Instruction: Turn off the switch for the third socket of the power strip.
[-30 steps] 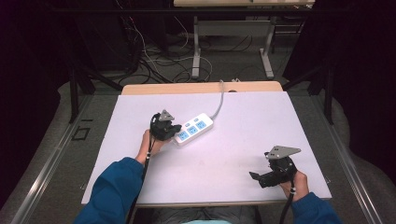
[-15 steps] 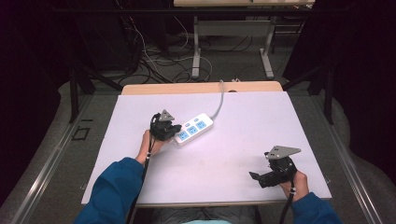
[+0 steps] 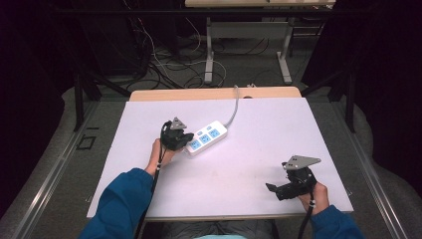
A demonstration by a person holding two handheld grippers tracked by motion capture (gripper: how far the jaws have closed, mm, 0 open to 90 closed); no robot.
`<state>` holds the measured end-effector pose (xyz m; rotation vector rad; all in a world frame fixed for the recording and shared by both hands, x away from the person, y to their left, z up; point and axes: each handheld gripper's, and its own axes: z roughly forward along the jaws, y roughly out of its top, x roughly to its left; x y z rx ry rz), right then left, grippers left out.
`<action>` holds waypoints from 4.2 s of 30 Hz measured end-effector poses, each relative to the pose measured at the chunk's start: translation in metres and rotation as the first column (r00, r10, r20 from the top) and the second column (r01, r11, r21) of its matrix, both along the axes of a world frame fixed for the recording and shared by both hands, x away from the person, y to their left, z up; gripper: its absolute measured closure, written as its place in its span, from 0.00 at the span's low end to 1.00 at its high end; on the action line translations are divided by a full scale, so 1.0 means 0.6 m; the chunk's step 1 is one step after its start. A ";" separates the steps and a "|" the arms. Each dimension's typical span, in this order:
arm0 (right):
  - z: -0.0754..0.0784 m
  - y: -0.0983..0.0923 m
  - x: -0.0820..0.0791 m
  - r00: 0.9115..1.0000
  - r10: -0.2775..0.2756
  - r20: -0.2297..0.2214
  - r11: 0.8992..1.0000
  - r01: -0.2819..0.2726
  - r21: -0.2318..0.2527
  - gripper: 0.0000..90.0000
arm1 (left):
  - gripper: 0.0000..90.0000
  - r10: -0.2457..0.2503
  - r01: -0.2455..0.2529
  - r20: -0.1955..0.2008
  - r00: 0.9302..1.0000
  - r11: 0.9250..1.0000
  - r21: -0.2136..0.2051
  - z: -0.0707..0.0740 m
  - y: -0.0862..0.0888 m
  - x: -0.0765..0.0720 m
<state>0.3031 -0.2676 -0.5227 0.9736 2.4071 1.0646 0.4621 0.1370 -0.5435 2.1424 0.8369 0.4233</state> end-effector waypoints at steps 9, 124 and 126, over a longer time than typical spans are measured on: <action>0.000 0.000 0.000 1.000 -0.002 0.001 1.000 0.002 0.001 0.05 | 1.00 0.003 -0.003 0.002 1.000 1.000 0.006 0.000 -0.001 -0.001; 0.004 0.000 0.000 1.000 -0.004 0.015 1.000 0.004 0.019 0.05 | 0.00 0.178 -0.180 0.067 0.982 0.983 0.037 0.065 0.134 -0.182; 0.004 0.001 0.000 1.000 -0.007 0.014 1.000 0.007 0.018 0.05 | 0.00 0.183 -0.186 0.068 0.981 0.982 0.026 0.066 0.139 -0.188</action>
